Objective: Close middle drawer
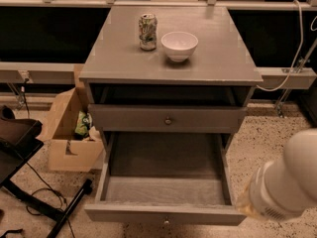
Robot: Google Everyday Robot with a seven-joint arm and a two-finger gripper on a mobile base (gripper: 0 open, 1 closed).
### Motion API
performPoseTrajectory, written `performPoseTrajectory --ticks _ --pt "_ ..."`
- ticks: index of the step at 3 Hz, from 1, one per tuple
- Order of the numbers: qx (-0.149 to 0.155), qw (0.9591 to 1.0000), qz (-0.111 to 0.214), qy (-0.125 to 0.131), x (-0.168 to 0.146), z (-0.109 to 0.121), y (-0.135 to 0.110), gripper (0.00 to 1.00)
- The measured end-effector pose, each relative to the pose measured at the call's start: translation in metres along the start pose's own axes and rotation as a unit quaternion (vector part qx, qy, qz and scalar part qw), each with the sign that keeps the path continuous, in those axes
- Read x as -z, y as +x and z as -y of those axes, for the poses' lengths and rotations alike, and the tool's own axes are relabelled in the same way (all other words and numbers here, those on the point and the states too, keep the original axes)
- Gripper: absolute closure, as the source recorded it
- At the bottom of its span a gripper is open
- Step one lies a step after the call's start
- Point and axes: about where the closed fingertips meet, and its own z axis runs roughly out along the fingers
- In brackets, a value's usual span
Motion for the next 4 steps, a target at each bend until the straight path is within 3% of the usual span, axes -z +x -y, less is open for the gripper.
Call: performPoseTrajectory --ticks 1,2,3,4 --pt "-0.030 0.9986 -0.033 -0.028 -0.064 -0.037 0.025 1.00" --pt "-0.029 0.9987 -0.033 -0.028 -0.064 -0.037 0.025 1.00" --pt "-0.032 0.9977 -0.020 -0.057 -0.099 -0.041 0.020 1.00" --pt "-0.035 0.9940 0.006 -0.103 -0.168 -0.051 0.009 1.00"
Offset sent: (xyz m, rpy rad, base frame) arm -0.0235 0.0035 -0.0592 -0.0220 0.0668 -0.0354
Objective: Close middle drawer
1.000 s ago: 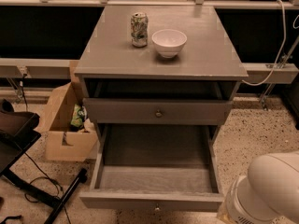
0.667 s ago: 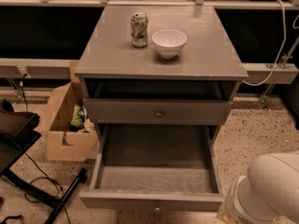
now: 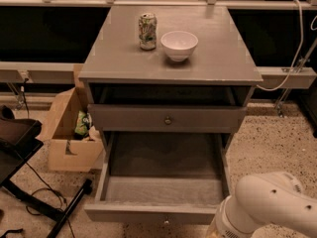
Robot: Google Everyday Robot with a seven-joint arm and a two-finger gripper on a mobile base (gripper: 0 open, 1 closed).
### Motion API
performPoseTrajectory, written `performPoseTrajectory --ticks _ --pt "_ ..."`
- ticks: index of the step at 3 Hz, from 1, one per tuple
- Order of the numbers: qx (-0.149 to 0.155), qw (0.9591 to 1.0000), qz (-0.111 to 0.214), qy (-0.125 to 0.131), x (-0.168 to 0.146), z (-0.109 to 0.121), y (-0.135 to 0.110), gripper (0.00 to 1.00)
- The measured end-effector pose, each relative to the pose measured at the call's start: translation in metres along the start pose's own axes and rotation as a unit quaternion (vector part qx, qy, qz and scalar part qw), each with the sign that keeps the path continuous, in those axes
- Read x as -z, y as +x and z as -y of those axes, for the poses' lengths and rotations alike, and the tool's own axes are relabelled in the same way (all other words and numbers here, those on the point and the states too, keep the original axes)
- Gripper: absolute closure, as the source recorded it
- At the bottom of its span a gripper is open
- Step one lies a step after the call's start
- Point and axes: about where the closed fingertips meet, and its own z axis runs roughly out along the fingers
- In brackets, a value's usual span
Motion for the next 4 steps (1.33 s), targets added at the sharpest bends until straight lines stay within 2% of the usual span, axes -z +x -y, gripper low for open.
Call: performPoseTrajectory --ticks 1,2,4 --pt "-0.004 0.9990 0.024 -0.039 -0.073 0.002 -0.008 1.00" --pt "-0.014 0.9967 0.043 -0.068 -0.140 -0.009 -0.009 1.00" --pt "-0.056 0.9901 0.089 -0.093 -0.229 -0.044 0.011 1.00"
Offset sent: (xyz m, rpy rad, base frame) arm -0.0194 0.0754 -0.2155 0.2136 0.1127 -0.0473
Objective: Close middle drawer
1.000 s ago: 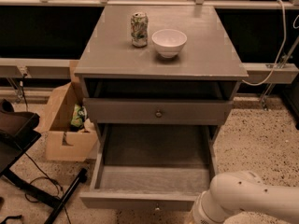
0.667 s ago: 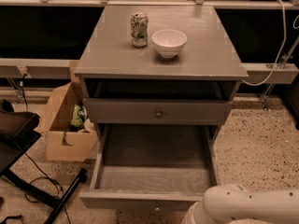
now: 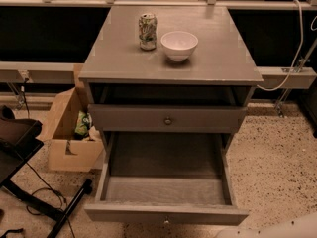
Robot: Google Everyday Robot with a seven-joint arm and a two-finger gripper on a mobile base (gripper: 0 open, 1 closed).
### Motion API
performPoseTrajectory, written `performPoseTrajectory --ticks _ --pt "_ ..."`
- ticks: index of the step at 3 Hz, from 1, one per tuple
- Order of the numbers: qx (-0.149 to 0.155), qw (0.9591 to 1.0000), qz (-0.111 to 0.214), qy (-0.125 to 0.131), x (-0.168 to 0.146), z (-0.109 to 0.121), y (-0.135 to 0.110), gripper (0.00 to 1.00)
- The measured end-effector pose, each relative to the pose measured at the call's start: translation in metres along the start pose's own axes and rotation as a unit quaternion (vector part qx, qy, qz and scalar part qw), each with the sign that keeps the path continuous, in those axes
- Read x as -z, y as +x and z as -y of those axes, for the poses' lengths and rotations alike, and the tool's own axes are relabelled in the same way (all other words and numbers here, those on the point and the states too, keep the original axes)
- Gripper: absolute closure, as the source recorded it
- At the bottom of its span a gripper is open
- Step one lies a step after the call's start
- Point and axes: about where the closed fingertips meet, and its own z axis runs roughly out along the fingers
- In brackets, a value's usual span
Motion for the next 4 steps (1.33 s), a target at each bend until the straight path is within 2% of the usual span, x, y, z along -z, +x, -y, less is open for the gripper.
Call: performPoseTrajectory --ticks 1,2,3,4 --pt "-0.003 0.9994 0.024 -0.023 -0.042 0.002 -0.003 1.00" --pt "-0.003 0.9987 0.034 -0.039 -0.073 0.018 -0.020 1.00" --pt "0.003 0.9985 0.034 -0.043 -0.092 0.046 -0.047 1.00" --pt "0.009 0.9989 0.033 -0.032 -0.094 0.074 -0.072 1.00"
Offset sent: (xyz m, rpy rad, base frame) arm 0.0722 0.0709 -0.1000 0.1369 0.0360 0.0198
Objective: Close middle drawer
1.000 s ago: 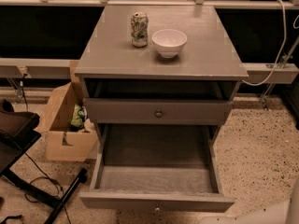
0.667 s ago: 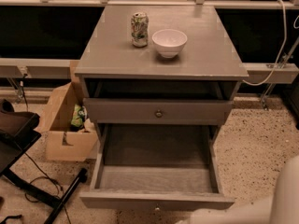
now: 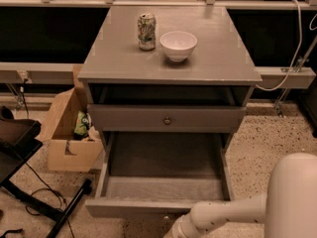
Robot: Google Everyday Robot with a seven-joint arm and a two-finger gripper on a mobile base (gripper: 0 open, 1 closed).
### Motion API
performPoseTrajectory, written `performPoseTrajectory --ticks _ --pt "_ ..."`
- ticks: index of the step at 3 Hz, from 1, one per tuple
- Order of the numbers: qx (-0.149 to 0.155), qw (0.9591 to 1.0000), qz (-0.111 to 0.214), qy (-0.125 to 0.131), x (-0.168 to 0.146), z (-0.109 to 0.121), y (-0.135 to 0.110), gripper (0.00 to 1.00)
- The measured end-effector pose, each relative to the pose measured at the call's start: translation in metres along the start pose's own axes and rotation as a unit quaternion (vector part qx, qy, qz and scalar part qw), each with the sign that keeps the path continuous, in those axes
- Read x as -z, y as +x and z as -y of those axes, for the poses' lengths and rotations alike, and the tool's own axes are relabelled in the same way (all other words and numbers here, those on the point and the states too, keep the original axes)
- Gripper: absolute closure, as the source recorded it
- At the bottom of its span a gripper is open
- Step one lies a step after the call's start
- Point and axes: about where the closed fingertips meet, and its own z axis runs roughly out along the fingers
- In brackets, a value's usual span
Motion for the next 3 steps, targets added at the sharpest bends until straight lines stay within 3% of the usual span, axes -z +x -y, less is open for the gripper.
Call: performPoseTrajectory --ticks 1,3 --pt "0.010 0.9996 -0.015 0.021 0.005 0.043 -0.037 1.00" --pt "0.016 0.9998 0.000 0.014 0.002 0.057 -0.046 1.00"
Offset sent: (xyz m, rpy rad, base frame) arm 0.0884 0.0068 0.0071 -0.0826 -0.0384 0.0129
